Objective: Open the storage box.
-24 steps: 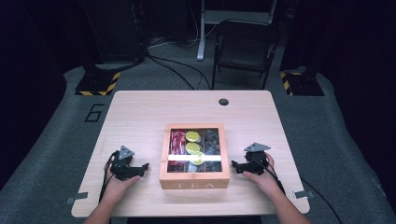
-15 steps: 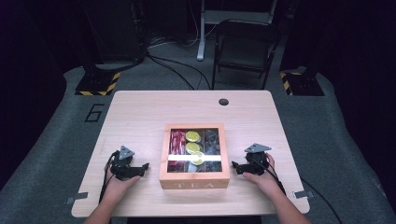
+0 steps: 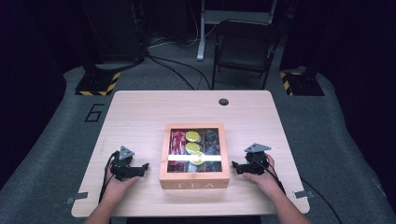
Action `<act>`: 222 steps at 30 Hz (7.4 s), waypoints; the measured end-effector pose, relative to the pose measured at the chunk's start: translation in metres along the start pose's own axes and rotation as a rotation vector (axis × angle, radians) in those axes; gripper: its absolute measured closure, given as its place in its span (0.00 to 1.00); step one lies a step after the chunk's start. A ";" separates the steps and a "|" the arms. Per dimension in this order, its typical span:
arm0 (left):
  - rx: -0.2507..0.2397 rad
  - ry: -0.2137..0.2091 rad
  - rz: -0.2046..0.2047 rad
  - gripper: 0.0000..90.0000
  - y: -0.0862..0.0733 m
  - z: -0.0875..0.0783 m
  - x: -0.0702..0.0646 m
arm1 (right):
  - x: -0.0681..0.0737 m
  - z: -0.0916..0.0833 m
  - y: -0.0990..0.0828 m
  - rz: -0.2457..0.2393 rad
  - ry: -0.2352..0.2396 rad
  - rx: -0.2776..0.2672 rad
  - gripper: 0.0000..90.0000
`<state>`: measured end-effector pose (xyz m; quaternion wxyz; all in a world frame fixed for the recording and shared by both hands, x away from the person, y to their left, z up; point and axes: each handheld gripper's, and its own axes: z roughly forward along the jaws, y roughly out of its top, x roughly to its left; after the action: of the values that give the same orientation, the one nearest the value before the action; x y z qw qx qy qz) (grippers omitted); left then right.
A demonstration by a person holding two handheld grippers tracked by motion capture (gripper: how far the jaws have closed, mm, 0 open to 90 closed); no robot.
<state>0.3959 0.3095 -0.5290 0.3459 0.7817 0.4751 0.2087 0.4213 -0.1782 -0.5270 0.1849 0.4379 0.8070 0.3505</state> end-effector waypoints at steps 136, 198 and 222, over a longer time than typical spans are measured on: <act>-0.134 -0.216 0.058 0.41 0.026 -0.101 -0.084 | 0.067 -0.091 0.023 -0.072 0.405 -0.097 0.96; -0.210 -0.104 0.193 0.44 0.116 -0.105 -0.104 | 0.069 -0.115 0.093 -0.132 0.159 -0.245 0.48; -0.276 -0.087 0.098 0.58 0.142 -0.080 -0.078 | 0.050 -0.112 0.129 -0.112 0.165 -0.314 0.54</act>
<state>0.3923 0.2234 -0.3700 0.4596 0.7574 0.3876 0.2548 0.4003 -0.1335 -0.3563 0.2033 0.3276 0.7781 0.4959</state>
